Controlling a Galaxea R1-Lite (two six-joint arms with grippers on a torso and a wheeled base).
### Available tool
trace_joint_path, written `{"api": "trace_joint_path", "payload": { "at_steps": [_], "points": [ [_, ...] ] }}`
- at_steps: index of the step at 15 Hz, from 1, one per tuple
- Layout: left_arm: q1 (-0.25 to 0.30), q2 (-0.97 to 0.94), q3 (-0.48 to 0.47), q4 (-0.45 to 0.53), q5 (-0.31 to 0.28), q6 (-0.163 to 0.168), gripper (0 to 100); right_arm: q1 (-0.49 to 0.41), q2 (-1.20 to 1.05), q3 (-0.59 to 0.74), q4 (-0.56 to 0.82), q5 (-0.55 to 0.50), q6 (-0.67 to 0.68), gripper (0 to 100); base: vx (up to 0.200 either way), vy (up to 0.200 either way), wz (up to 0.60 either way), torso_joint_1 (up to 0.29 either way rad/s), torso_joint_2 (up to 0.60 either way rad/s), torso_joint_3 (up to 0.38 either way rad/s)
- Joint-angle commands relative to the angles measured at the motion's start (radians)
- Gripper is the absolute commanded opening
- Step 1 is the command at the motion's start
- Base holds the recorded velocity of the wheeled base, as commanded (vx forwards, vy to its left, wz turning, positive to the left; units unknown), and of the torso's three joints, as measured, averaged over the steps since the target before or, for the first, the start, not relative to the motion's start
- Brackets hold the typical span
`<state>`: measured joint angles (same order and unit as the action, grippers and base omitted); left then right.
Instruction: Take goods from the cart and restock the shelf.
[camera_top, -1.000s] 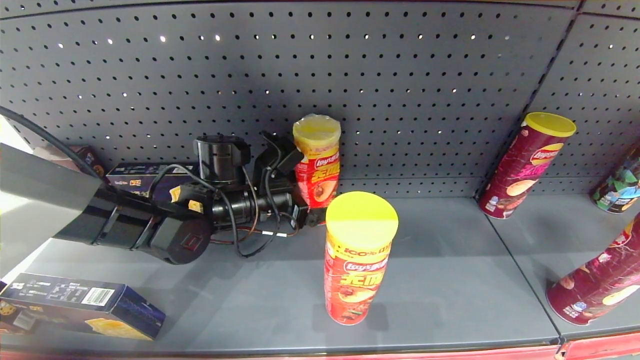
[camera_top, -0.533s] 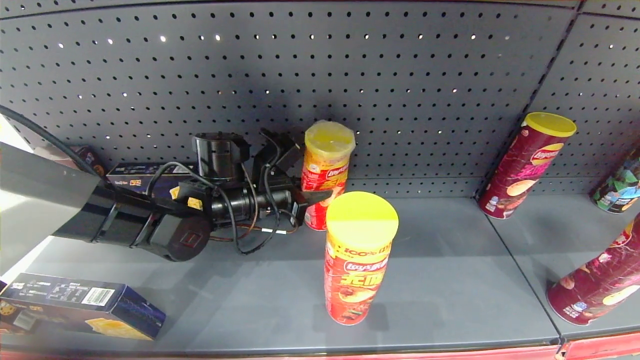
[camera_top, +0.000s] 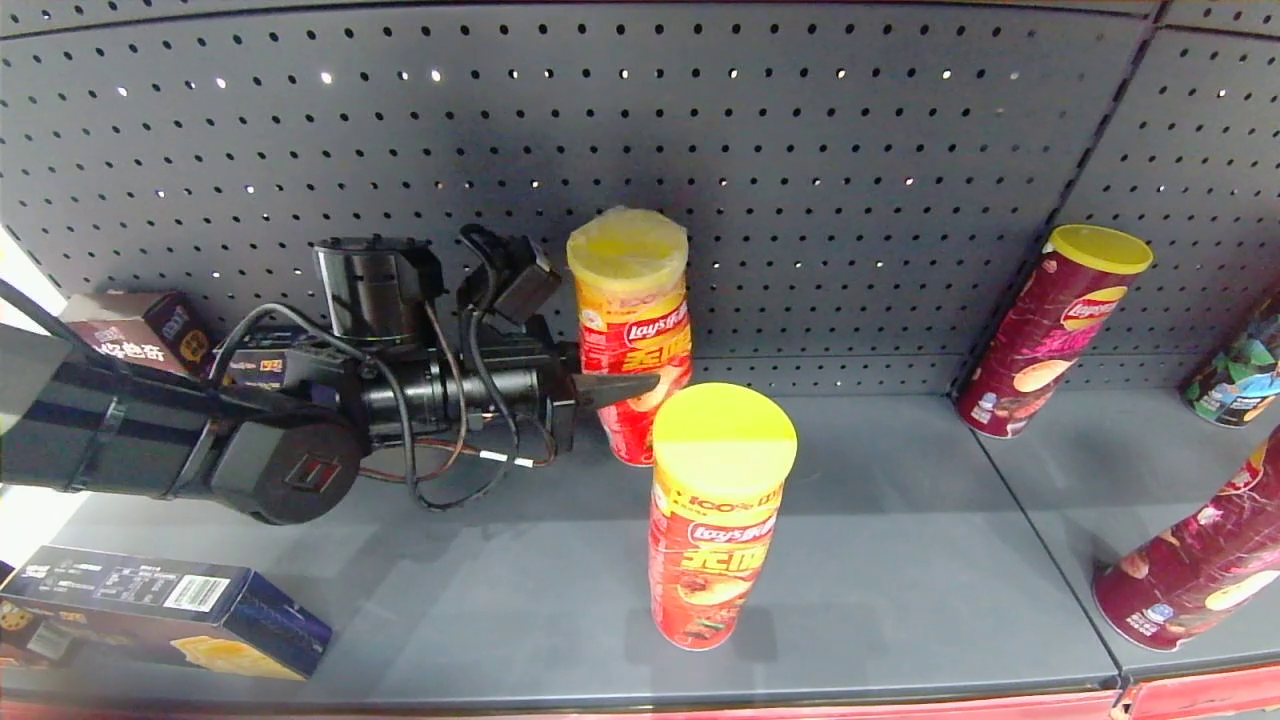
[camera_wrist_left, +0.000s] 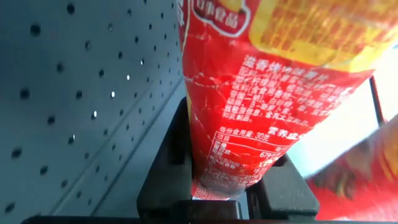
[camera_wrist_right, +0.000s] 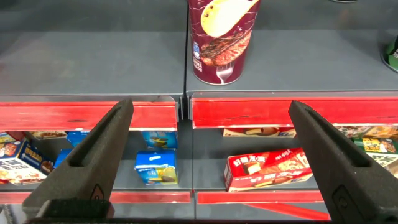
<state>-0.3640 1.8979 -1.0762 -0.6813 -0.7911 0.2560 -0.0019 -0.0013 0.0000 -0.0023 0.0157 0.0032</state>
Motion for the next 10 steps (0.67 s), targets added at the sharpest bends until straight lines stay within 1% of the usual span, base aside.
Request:
{"api": "trace_joint_path", "payload": {
  "at_steps": [1,2,3,4,6,7,9,10],
  "points": [
    [0.005,-0.014,0.024,-0.003,-0.014,0.006,0,0.000,0.001,0.000,-0.001,0.001,0.000,100,0.000,0.000,0.00,0.000,0.00,0.000],
    [0.007,-0.014,0.030,-0.006,-0.045,0.008,0,0.000,0.001,0.000,-0.001,0.000,0.000,100,0.000,0.000,0.00,0.000,0.00,0.000],
    [0.007,-0.011,0.030,-0.006,-0.057,0.009,0,0.000,0.001,0.000,-0.001,0.000,0.000,100,0.000,0.000,0.00,0.000,0.00,0.000],
    [0.005,-0.002,0.032,-0.001,-0.068,0.022,0,0.000,0.001,0.000,-0.001,0.000,0.000,100,0.000,0.000,0.00,0.000,0.00,0.000],
    [0.004,0.003,0.041,-0.001,-0.086,0.025,0,0.000,0.001,0.000,-0.001,0.001,0.000,100,0.000,0.000,0.00,0.000,0.00,0.000],
    [0.000,0.015,0.056,0.002,-0.093,0.042,0,0.000,0.001,0.000,-0.001,0.000,0.000,100,0.000,0.000,0.00,0.000,0.00,0.000],
    [-0.001,0.035,0.064,0.002,-0.093,0.054,0,0.000,0.001,0.000,0.001,0.000,0.000,100,0.000,0.000,0.00,0.000,0.00,0.000],
    [-0.001,0.040,0.064,0.002,-0.093,0.054,0,0.000,0.001,0.000,-0.001,0.000,0.000,100,0.000,0.000,0.00,0.000,0.00,0.000]
  ]
}}
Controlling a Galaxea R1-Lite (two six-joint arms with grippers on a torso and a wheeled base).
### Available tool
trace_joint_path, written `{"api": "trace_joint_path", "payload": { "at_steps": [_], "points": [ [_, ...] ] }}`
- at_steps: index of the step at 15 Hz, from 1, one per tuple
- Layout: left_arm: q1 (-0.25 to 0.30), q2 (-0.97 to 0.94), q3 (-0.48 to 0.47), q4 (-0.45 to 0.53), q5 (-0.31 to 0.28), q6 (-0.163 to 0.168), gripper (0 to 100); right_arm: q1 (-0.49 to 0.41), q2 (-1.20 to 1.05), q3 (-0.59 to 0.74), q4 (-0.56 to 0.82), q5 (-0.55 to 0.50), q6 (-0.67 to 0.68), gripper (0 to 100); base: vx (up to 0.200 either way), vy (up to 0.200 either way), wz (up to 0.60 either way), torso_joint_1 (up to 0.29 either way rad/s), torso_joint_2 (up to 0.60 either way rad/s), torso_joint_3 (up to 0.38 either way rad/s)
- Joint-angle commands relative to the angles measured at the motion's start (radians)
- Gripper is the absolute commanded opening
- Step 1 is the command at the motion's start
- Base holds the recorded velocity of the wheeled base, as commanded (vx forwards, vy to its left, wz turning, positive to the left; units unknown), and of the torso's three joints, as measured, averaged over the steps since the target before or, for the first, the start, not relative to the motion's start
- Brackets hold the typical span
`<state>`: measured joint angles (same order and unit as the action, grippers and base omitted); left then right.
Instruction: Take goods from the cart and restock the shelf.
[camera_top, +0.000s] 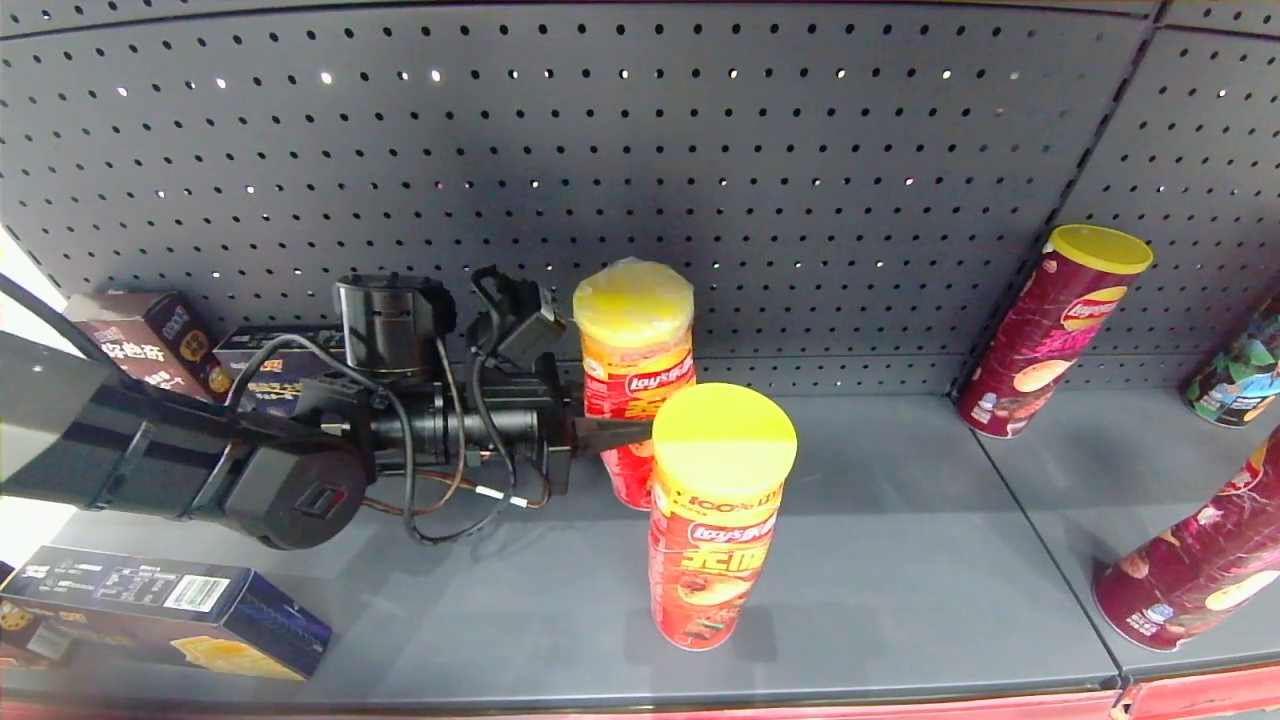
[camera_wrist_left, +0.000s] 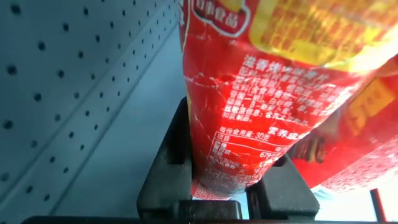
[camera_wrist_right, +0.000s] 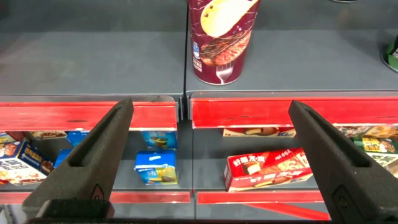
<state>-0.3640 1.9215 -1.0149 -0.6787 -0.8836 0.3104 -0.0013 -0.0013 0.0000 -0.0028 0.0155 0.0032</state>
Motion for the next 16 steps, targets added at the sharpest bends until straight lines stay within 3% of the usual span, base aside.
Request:
{"api": "trace_joint_path", "payload": {
  "at_steps": [1,7,8,14,16],
  "points": [
    [-0.003,0.025,0.002,-0.002,0.002,0.004,0,0.000,0.001,0.000,0.000,0.000,0.000,100,0.000,0.000,0.00,0.000,0.00,0.000],
    [-0.009,0.059,-0.005,-0.008,0.003,0.004,0,0.000,0.001,0.000,0.000,0.001,0.000,100,0.000,0.000,0.00,0.000,0.00,0.000],
    [-0.009,0.060,-0.007,-0.008,0.003,0.004,100,0.000,0.001,0.000,0.000,0.000,0.000,100,0.000,0.000,0.00,0.000,0.00,0.000],
    [0.031,-0.002,0.027,-0.001,0.041,0.003,100,0.000,0.001,0.000,0.000,0.000,0.000,100,0.000,0.000,0.00,0.000,0.00,0.000],
    [0.034,-0.038,0.062,-0.001,0.155,0.003,100,0.000,0.001,0.000,0.000,0.000,0.000,100,0.000,0.000,0.00,0.000,0.00,0.000]
  ]
}}
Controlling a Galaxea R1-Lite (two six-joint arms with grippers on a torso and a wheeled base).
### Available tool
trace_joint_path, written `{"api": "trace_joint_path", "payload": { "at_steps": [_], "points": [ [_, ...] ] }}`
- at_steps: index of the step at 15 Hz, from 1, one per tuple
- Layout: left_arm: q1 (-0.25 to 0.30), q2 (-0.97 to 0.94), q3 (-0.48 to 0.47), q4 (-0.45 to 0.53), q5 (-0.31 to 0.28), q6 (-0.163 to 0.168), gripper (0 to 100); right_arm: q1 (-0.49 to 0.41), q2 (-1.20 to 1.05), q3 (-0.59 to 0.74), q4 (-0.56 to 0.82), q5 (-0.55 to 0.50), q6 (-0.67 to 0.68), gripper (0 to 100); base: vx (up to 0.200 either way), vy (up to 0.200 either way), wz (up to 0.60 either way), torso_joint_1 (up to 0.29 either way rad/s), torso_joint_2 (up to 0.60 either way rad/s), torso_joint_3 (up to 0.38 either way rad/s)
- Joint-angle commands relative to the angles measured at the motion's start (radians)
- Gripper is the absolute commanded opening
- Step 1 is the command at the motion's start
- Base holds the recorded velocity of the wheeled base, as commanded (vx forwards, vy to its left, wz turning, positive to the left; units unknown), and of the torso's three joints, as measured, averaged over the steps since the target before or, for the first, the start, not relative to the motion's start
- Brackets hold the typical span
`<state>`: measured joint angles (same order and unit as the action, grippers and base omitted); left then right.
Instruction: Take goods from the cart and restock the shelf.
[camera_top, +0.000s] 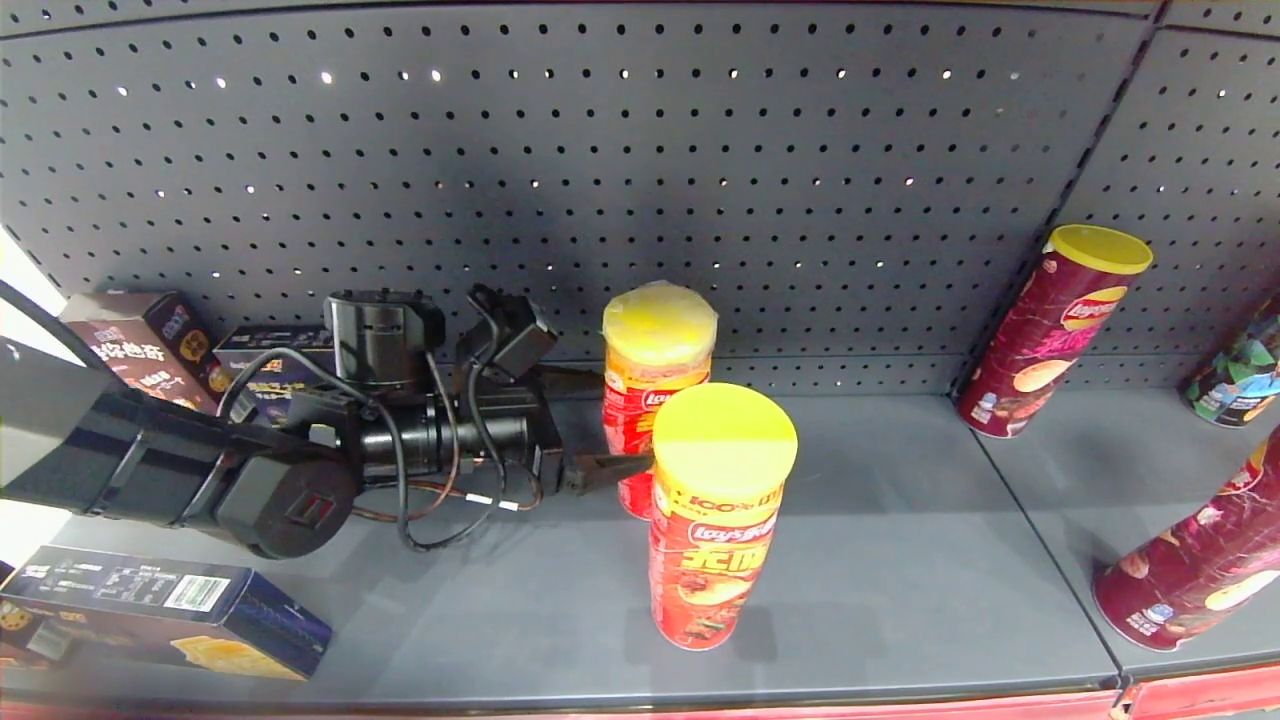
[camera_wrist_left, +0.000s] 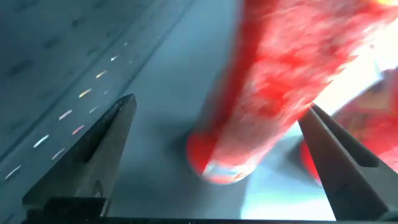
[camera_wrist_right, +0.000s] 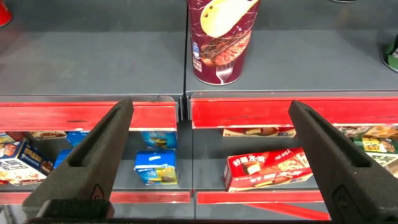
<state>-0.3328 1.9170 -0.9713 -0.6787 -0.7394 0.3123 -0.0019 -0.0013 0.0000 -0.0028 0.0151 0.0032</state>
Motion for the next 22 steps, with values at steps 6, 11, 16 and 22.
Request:
{"api": "trace_joint_path", "payload": {
  "at_steps": [6,11,16,22],
  "points": [
    [-0.034,-0.036,0.036,-0.008,0.115,0.002,100,0.000,0.001,0.000,0.000,0.000,0.000,100,0.000,0.000,0.00,0.000,0.00,0.000],
    [-0.042,-0.038,0.055,-0.010,0.117,0.031,100,0.000,0.001,0.000,0.000,0.002,0.000,100,0.000,0.000,0.00,0.000,0.00,0.000],
    [-0.057,-0.033,0.085,-0.007,0.123,0.067,100,0.000,0.001,0.000,0.000,0.000,0.000,100,0.000,0.000,0.00,0.000,0.00,0.000],
    [-0.074,0.023,0.003,-0.004,0.212,0.057,100,0.000,0.001,0.000,0.000,0.002,0.000,100,0.000,0.000,0.00,0.000,0.00,0.000]
  ]
}}
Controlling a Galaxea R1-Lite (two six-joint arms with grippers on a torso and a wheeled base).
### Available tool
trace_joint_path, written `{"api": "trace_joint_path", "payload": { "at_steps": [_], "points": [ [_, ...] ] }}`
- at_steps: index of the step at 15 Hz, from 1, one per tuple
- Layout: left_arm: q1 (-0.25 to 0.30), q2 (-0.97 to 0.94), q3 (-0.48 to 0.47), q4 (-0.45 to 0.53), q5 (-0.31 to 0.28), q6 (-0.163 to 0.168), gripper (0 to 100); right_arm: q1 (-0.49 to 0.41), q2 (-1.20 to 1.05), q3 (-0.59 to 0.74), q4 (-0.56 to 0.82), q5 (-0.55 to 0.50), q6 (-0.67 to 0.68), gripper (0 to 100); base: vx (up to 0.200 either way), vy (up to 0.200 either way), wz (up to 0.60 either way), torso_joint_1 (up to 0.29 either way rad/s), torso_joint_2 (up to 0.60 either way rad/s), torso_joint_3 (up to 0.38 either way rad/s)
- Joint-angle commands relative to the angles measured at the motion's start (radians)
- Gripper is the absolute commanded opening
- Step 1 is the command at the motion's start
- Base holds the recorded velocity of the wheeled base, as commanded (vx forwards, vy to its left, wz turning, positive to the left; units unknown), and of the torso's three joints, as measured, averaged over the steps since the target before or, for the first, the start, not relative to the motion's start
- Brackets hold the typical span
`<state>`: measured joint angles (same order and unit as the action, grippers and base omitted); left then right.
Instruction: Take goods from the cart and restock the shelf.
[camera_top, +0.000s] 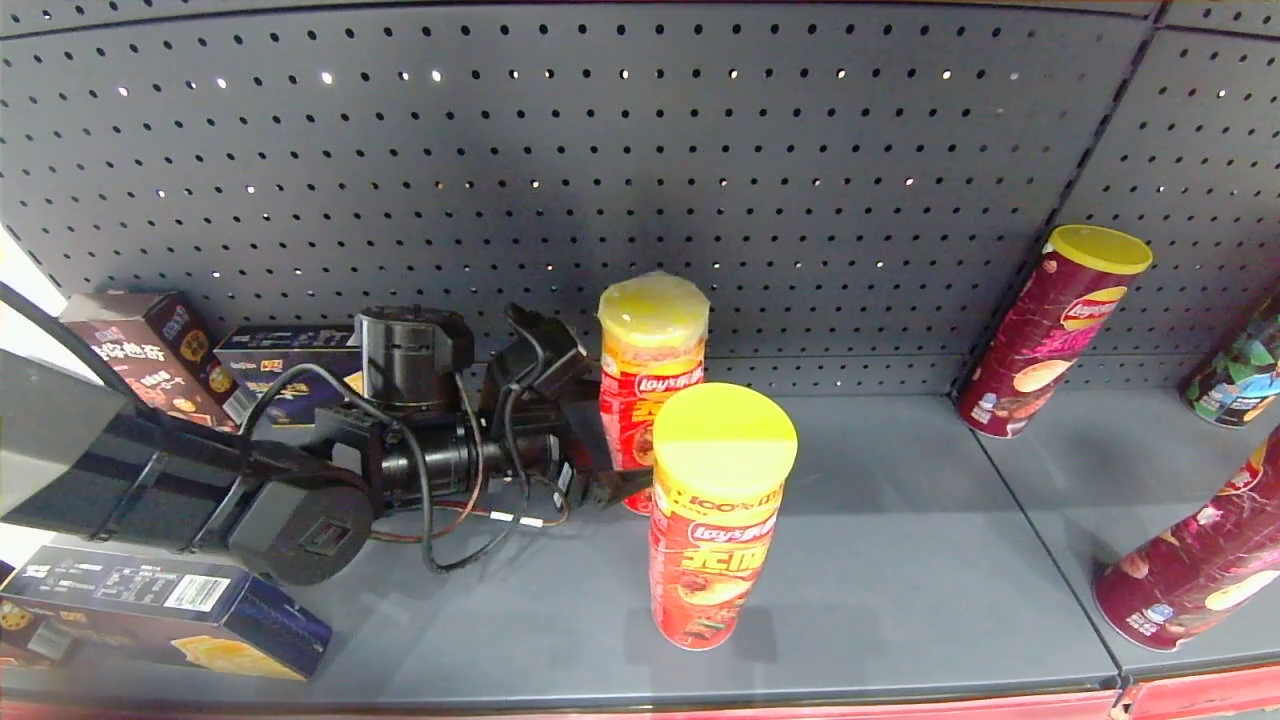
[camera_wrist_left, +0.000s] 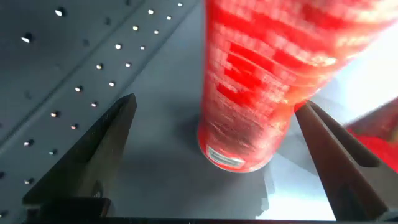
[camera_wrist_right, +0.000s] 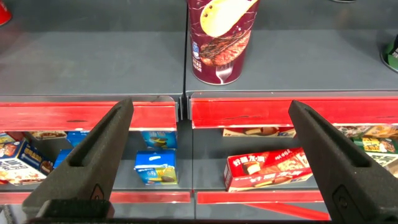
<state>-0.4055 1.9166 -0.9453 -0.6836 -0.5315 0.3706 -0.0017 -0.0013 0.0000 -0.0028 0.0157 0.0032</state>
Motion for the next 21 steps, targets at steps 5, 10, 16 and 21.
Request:
{"api": "trace_joint_path", "payload": {
  "at_steps": [5,10,16,21],
  "points": [
    [0.013,0.062,-0.098,0.003,0.011,-0.006,100,0.000,0.001,0.000,0.000,0.000,0.000,100,0.000,0.000,0.00,0.000,0.00,0.000],
    [0.011,0.035,-0.021,-0.008,0.007,0.007,100,0.000,0.001,0.000,0.001,0.000,0.000,100,0.000,0.000,0.00,0.000,0.00,0.000],
    [0.030,0.015,-0.006,-0.008,0.080,0.002,100,0.000,0.001,0.000,0.000,0.001,0.000,100,0.000,0.000,0.00,0.000,0.00,0.000],
    [0.051,0.004,0.003,-0.008,0.096,0.004,100,0.000,0.001,0.000,0.000,0.001,0.000,100,0.000,0.000,0.00,0.000,0.00,0.000]
  ]
}}
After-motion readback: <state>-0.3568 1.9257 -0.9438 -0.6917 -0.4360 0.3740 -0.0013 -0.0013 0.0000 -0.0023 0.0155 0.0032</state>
